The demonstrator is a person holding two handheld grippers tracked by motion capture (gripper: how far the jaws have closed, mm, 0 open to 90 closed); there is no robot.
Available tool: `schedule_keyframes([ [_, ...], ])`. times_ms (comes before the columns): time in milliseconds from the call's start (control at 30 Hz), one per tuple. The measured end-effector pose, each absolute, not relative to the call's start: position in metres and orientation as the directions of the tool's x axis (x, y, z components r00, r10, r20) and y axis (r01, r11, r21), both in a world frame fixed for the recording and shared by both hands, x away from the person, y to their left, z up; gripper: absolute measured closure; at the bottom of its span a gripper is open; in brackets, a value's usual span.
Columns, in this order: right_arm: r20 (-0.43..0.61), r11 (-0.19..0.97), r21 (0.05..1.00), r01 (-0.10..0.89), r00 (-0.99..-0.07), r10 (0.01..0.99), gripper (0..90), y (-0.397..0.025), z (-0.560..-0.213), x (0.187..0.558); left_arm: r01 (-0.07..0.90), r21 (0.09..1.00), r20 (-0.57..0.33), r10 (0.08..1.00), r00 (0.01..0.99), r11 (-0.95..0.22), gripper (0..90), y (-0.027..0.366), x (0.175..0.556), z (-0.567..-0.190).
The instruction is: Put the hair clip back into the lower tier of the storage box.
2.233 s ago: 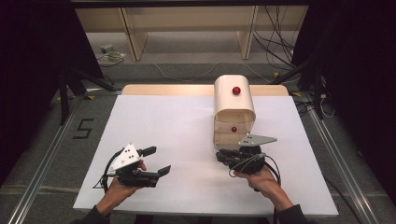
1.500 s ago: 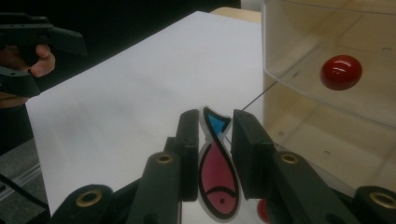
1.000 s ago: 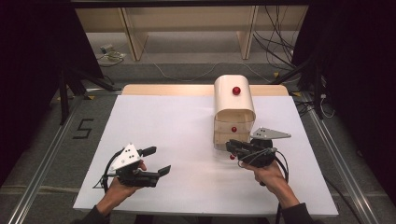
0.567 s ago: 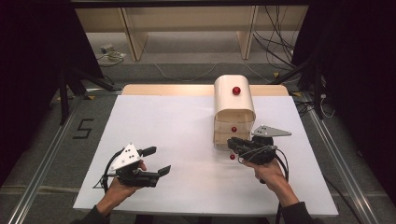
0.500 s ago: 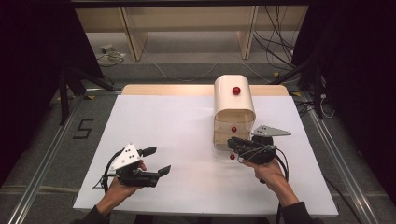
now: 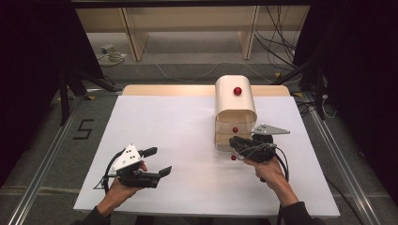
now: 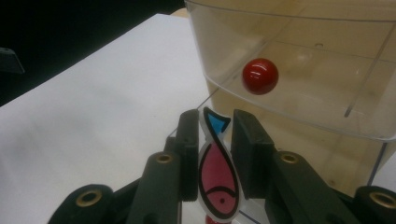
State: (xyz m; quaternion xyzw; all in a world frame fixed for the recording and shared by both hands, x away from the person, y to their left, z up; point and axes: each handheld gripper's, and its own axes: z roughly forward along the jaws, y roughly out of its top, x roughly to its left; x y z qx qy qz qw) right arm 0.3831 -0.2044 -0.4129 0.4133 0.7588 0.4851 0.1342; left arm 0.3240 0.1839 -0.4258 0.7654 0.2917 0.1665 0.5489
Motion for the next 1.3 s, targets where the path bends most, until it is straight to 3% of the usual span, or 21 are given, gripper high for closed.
schedule_keyframes([
  [667,0.162,0.198,0.840,0.506,-0.580,0.798,73.5,-0.2056,-0.4183,0.3902,0.263,0.938,-0.065,0.628,0.775,-0.227,14.8,0.1838,0.3239,-0.4259],
  [700,0.159,0.199,0.841,0.504,-0.581,0.798,79.4,-0.2056,-0.4189,0.3906,0.263,0.938,-0.066,0.628,0.775,-0.227,14.8,0.1838,0.3239,-0.4259],
  [1033,0.152,0.217,0.832,0.511,-0.586,0.796,71.2,-0.2051,-0.4209,0.3904,0.263,0.938,-0.065,0.628,0.775,-0.228,14.8,0.1838,0.3238,-0.4258],
  [1300,0.171,0.221,0.832,0.508,-0.615,0.769,58.1,-0.2038,-0.4175,0.3859,0.260,0.937,-0.060,0.629,0.775,-0.232,14.8,0.1843,0.3235,-0.4255],
])
